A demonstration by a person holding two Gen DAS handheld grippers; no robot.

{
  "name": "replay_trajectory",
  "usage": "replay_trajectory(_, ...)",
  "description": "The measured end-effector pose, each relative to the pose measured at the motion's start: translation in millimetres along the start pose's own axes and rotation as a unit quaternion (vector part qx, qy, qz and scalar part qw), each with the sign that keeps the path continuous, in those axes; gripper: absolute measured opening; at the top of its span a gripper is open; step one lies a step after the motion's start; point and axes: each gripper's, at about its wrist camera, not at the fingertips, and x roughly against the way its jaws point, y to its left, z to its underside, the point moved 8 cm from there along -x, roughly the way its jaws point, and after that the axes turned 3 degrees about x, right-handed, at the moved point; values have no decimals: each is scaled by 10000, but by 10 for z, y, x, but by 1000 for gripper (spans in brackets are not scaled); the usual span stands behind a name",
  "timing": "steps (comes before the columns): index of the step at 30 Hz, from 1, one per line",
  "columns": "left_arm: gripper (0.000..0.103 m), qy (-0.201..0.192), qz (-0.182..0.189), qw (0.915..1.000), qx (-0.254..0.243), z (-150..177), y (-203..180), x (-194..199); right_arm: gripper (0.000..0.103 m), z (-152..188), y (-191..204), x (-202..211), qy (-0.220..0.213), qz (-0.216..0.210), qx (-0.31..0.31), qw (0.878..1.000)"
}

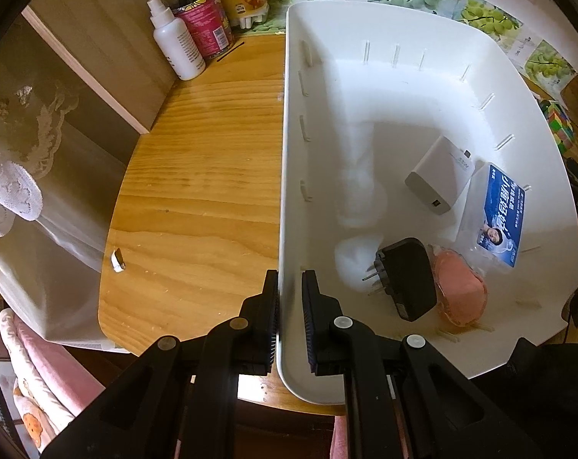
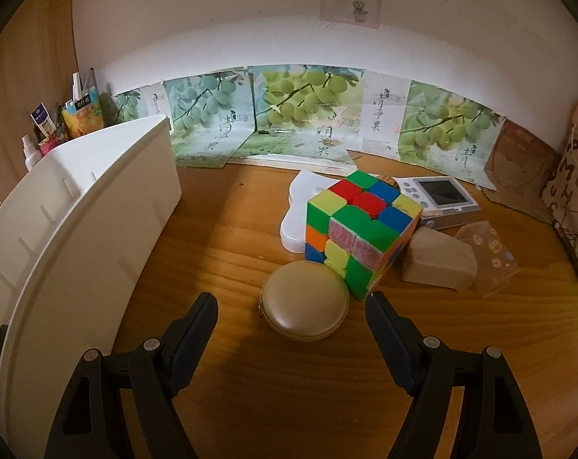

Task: Organize rigid objects
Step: 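Move the right tool back to the beige round compact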

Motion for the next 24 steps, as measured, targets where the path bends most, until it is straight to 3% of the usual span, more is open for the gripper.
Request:
replay_trajectory(19,13,-65,-302,9991,283,-56,57,-29,77,-52,52,-201,153,-58,327,9993)
replay_trajectory(24,13,-72,-360,9989,303,-59,58,-35,70,-52,20,-228,195,62,396,9990)
